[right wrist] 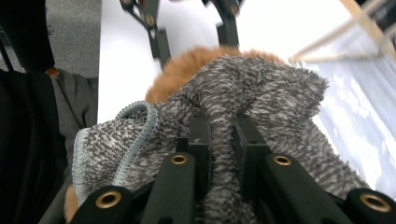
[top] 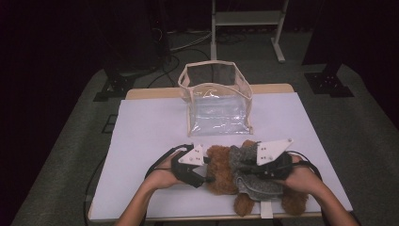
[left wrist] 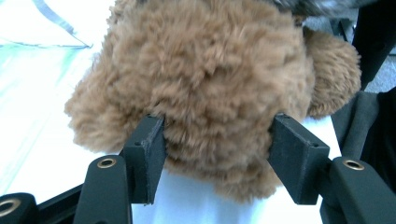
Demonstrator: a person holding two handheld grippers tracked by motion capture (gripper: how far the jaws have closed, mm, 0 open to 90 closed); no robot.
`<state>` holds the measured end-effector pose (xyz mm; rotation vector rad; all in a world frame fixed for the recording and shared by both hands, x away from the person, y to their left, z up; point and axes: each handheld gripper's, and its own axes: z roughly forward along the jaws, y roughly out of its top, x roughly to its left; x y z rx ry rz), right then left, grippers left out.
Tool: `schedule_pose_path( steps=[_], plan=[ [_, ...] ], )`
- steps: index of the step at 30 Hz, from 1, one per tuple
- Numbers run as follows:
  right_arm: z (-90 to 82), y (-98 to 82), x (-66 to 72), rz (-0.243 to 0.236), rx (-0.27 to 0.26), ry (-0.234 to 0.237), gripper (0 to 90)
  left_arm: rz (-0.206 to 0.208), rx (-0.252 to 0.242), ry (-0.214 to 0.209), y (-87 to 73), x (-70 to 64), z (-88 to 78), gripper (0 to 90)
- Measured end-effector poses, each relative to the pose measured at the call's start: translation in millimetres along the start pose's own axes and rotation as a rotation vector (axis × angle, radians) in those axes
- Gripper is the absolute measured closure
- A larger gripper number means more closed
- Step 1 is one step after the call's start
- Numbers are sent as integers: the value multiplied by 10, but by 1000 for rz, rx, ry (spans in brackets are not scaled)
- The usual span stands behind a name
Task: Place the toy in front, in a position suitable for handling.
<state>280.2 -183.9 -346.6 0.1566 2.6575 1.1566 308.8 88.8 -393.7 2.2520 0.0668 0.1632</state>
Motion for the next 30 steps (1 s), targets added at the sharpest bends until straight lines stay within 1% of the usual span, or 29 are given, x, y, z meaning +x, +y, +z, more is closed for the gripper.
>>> schedule_pose_path(
  steps=[4, 6, 8, 10, 11, 12, 13, 14, 15, 16, 17, 18, 20, 21, 22, 24, 25, 26, 27, 30],
  plan=[
    [176, 201, 6, -33, -22, 28, 788, 5, 7, -3, 14, -2, 22, 396],
    [260, 250, 16, -43, -22, 42, 788, 10, 13, 0, 13, -4, 17, 395],
    [301, 250, 34, -55, -12, 49, 786, 9, 11, 2, -9, -6, -15, 395],
    [277, 206, 40, -48, -7, 56, 787, 4, 7, 15, -41, -9, -68, 389],
    [245, 170, 40, -41, -4, 54, 787, 4, 7, 15, -41, -9, -68, 388],
    [245, 170, 40, -41, -4, 54, 787, -2, 1, 20, -59, -16, -98, 388],
    [158, 82, 34, -28, 7, 48, 787, -2, 3, 26, -90, -32, -166, 386],
    [113, 41, 29, -17, 14, 42, 787, 0, 8, 30, -103, -38, -197, 385],
    [113, 41, 29, -17, 14, 42, 787, 0, 8, 30, -103, -38, -197, 383],
    [46, 2, 26, -6, 28, 24, 787, -4, 11, 40, -123, -49, -253, 381],
    [31, 4, 29, -8, 34, 19, 786, -4, 11, 40, -123, -49, -253, 379],
    [29, 16, 33, -8, 34, 17, 786, -5, 14, 47, -134, -54, -297, 378],
    [57, 73, 42, -17, 34, 21, 785, -8, 15, 49, -138, -58, -312, 377],
    [82, 114, 46, -24, 33, 25, 785, -3, 22, 49, -141, -61, -331, 376],
    [82, 114, 46, -24, 33, 25, 785, -3, 22, 49, -141, -61, -331, 376],
    [146, 211, 50, -44, 29, 37, 784, -2, 21, 46, -149, -63, -335, 373],
    [244, 337, 52, -58, 21, 46, 784, -4, 22, 46, -162, -54, -340, 367],
    [244, 337, 52, -58, 21, 46, 784, -4, 22, 46, -162, -54, -340, 367],
    [344, 424, 42, -70, 15, 64, 784, -9, 22, 47, -182, -52, -343, 366],
    [514, 507, 28, -78, 40, 83, 784, -17, 18, 42, -205, -57, -352, 362]
  ],
)
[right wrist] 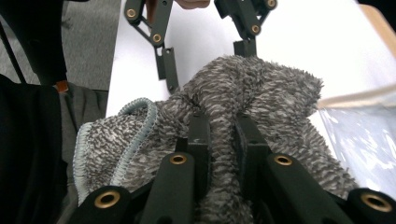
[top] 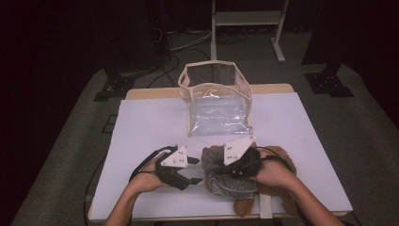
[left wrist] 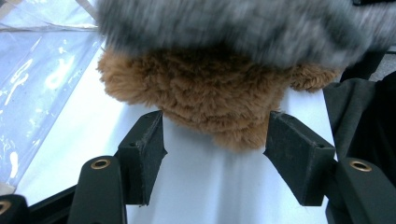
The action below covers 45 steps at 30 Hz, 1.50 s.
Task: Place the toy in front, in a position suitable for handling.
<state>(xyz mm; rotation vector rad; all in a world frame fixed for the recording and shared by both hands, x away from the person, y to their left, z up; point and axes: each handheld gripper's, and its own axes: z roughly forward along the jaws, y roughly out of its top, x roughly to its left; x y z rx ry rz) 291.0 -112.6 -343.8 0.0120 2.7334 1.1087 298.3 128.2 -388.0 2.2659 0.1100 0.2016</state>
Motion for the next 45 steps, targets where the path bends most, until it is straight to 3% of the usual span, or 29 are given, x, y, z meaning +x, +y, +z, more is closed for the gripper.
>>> schedule_pose_path(
  steps=[3, 6, 10, 14, 23, 29, 31, 32, 36, 40, 45],
  plan=[
    [58, -19, -16, 8, 9, 13, 783, -6, 1, 1, -45, -3, -35, 358],
    [6, -61, -7, 16, 4, 14, 783, -7, 6, 5, -65, -3, -58, 354],
    [-250, -243, 20, 50, -5, -10, 782, -14, 8, 10, -82, -10, -88, 349],
    [-383, -342, -3, 72, 16, -31, 781, -9, 12, 9, -57, -13, -74, 349],
    [-253, -191, -146, 62, -21, -6, 780, 20, -3, -15, 81, -17, 1, 348],
    [-420, -419, -258, 119, -16, -20, 779, 24, -12, -14, 121, -5, 10, 349],
    [-523, -591, -285, 150, 29, -64, 779, 24, -16, -12, 143, -3, 28, 349],
    [-547, -639, -291, 157, 36, -64, 780, 27, -16, -15, 161, -2, 38, 349],
    [-578, -700, -261, 171, 28, -48, 781, 48, -29, -26, 267, 0, 105, 349],
    [-486, -660, -120, 144, 35, 2, 781, 61, -51, -43, 389, -12, 197, 350],
    [-490, -640, -90, 145, 25, 13, 781, 76, -20, -92, 389, -84, 369, 378]
  ],
)
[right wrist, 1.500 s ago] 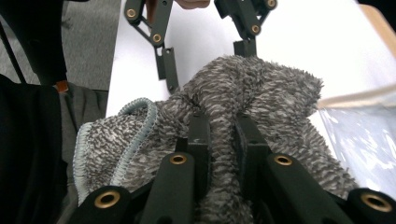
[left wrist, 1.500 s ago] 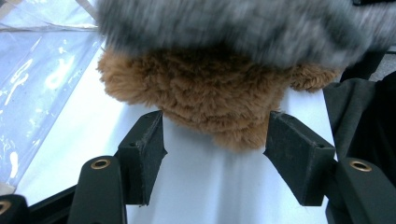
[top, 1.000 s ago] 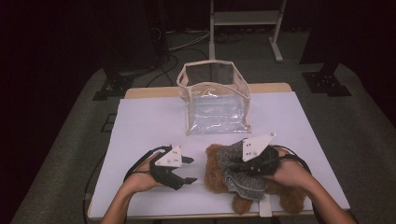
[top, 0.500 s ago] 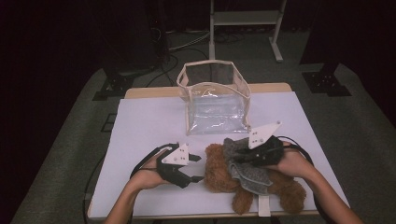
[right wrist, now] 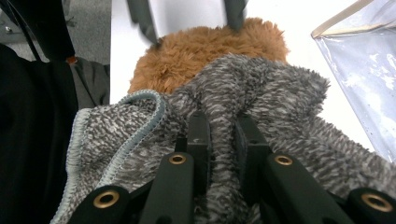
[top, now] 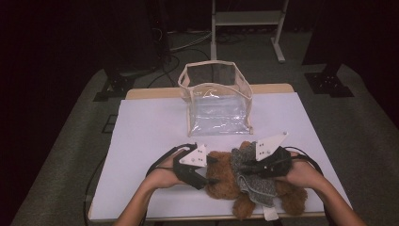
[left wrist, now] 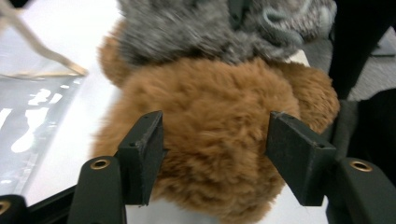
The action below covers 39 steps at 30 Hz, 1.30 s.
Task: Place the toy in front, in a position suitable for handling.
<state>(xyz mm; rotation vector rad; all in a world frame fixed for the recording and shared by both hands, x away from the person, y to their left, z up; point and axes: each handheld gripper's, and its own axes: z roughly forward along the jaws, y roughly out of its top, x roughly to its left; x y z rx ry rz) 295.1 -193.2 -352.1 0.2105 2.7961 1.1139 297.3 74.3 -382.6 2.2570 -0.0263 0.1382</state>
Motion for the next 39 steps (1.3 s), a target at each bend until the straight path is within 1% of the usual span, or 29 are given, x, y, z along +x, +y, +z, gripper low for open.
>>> schedule_pose_path(
  steps=[3, 7, 8, 9, 11, 13, 14, 15, 16, 18, 19, 21, 22, 23, 24, 26, 27, 28, 29, 30, 32, 34, 37, 38, 39],
  plan=[
    [-1, 58, -38, 9, -19, 3, 781, -3, -9, -6, -18, -17, 35, 375],
    [86, 223, -93, -12, -50, 7, 781, 15, 3, -13, 1, -42, 30, 383],
    [86, 223, -93, -12, -50, 7, 781, 15, 3, -13, 1, -42, 30, 383],
    [146, 302, -126, -13, -57, 10, 781, 23, 10, -16, 5, -58, 41, 383],
    [183, 324, -150, -22, -42, 11, 781, 23, 12, -19, -5, -75, 58, 379],
    [188, 295, -172, -17, -29, 18, 781, 19, 4, -20, -14, -72, 53, 379],
    [171, 266, -184, -15, -23, 20, 781, 16, 2, -21, -19, -72, 52, 379],
    [144, 233, -186, 0, -14, 20, 782, 14, 2, -19, -22, -70, 49, 379],
    [144, 233, -186, 0, -14, 20, 782, 14, 2, -19, -22, -70, 49, 380],
    [66, 131, -206, 10, 8, 11, 782, 15, 8, -20, -18, -62, 38, 379],
    [7, 34, -213, 33, 19, 9, 782, 12, 8, -21, -20, -55, 33, 382],
    [-42, -58, -200, 65, 7, 10, 783, 3, 7, -18, -20, -46, 29, 386],
    [-42, -58, -200, 65, 7, 10, 783, 3, 7, -18, -20, -46, 29, 388],
    [-64, -110, -178, 66, -7, 11, 784, 3, 3, -11, -11, -39, 16, 389],
    [-64, -116, -166, 75, -12, 11, 783, -1, -7, 10, 4, -19, -13, 388],
    [-57, -133, -157, 74, -22, 15, 783, -8, -13, 15, 10, -8, -28, 387],
    [-52, -134, -152, 79, -24, 17, 783, -10, -7, 12, 11, 9, -32, 391],
    [-51, -132, -154, 73, -24, 21, 783, -13, -6, 4, 5, 12, -16, 399],
    [-51, -123, -156, 72, -22, 23, 783, -13, -6, 4, 5, 12, -16, 410],
    [-50, -109, -162, 70, -18, 26, 783, -14, -4, -7, -3, 7, 12, 419],
    [-35, -63, -182, 62, -23, 30, 783, -9, -3, -9, -4, 3, 20, 429],
    [-5, 6, -212, 63, -27, 32, 783, 10, 0, -9, 1, -15, 27, 435],
    [91, 151, -257, 45, -34, 46, 783, 18, 6, -9, 11, -43, 30, 433],
    [131, 204, -271, 32, -38, 49, 783, 32, 9, -12, 19, -69, 39, 426],
    [169, 256, -277, 31, -46, 53, 783, 32, 9, -12, 19, -69, 39, 421]
  ],
)
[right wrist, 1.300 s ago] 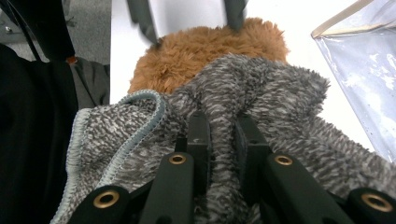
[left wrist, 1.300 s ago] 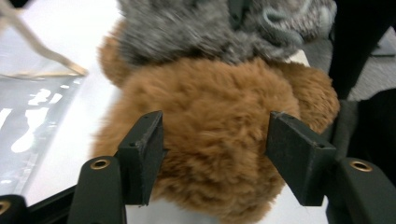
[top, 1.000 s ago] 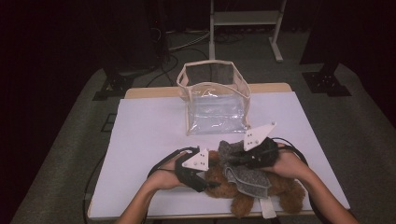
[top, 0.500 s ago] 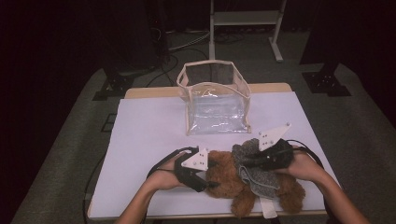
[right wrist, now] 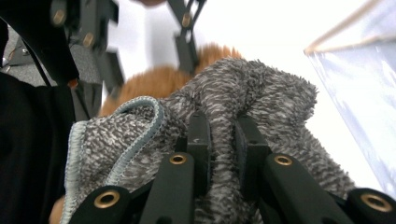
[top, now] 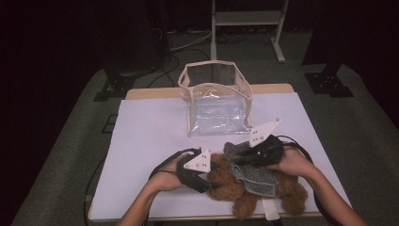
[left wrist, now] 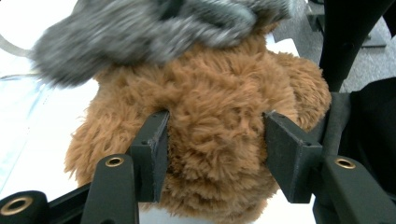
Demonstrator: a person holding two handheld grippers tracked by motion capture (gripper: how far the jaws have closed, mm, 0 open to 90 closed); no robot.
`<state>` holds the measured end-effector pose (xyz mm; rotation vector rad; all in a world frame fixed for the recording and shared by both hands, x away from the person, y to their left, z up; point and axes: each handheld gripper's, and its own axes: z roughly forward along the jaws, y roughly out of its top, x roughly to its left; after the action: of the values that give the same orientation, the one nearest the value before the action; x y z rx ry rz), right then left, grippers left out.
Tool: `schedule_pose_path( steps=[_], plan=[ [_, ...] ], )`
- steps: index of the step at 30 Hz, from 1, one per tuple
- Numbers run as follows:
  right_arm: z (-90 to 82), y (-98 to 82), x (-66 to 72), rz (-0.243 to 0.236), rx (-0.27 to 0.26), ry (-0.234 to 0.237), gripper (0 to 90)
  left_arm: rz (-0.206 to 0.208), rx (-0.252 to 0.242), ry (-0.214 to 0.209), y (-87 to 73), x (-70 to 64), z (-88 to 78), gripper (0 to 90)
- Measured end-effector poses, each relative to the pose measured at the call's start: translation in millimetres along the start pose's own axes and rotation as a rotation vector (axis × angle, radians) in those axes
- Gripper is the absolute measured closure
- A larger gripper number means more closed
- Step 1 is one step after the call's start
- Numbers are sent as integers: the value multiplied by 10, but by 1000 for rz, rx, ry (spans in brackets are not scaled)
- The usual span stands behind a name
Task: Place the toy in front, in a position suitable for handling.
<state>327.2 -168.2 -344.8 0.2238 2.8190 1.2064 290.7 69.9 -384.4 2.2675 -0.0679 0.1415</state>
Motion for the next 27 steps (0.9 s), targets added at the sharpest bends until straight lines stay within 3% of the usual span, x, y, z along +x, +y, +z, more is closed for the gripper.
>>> schedule_pose_path(
  steps=[4, 7, 13, 20, 23, 27],
  plan=[
    [132, 124, -6, -17, -11, 18, 783, 7, 1, -5, -13, -38, 6, 414],
    [151, 104, -21, -14, 1, 19, 783, 8, 4, -10, -13, -38, 4, 416],
    [-83, -106, -76, 16, 40, -17, 782, 7, 13, -16, 9, -36, 9, 416],
    [-390, -434, -82, 75, 24, -62, 783, -7, 10, -2, 38, 20, -36, 406],
    [-435, -513, -27, 95, 5, -66, 785, -22, -7, 15, 76, 72, -86, 407],
    [-417, -547, 71, 81, -2, -58, 786, -45, -22, 19, 104, 102, -98, 421]
  ],
)
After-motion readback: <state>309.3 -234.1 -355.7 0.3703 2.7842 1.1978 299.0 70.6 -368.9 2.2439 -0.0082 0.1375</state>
